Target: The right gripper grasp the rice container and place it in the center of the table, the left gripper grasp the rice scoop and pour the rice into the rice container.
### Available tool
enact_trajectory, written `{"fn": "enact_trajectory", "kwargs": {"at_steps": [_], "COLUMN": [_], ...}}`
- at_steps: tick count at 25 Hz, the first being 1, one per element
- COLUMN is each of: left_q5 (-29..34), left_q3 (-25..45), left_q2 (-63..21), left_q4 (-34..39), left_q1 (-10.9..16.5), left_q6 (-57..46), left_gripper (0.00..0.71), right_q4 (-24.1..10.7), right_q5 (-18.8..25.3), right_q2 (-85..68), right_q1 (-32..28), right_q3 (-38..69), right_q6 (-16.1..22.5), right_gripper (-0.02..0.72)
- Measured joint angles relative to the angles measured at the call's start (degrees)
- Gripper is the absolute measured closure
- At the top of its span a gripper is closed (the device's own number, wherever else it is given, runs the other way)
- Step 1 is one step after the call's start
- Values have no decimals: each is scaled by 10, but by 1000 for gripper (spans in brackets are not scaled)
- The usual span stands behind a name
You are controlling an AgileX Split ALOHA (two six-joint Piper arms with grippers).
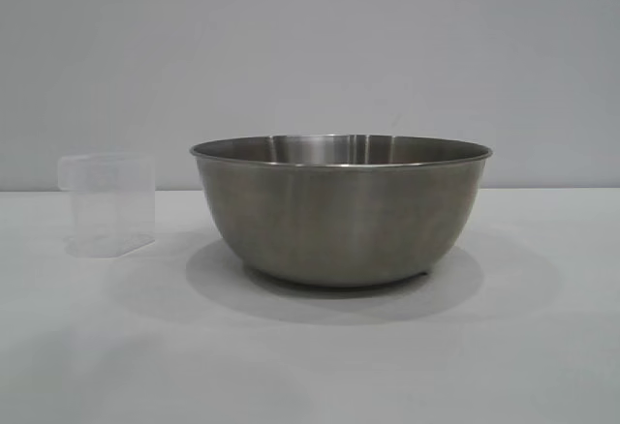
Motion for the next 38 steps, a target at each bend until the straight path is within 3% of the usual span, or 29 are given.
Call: {"fn": "enact_trajectory", "kwargs": {"at_steps": [9, 15, 16, 18, 25, 38], "left_q5": [173, 249, 261, 279, 290, 233], "left_q3": [0, 0, 0, 0, 49, 103], "left_q2": [-129, -200, -210, -227, -274, -292], "left_q4": [-29, -8, -2, 12, 22, 36], "left_q1": [0, 0, 0, 0, 0, 0], "left_q6": [28, -1, -5, -11, -26, -32], "left_gripper": [403, 403, 354, 368, 368, 368], "right_q4": [0, 0, 0, 0, 0, 0], "right_q5": [0, 0, 0, 0, 0, 0], "right_q2": [0, 0, 0, 0, 0, 0], "right_q1": [0, 0, 0, 0, 0, 0], "right_q3": [0, 0, 0, 0, 0, 0], "right_q6": [0, 0, 0, 0, 0, 0], "right_gripper": [318, 318, 318, 318, 318, 318]}}
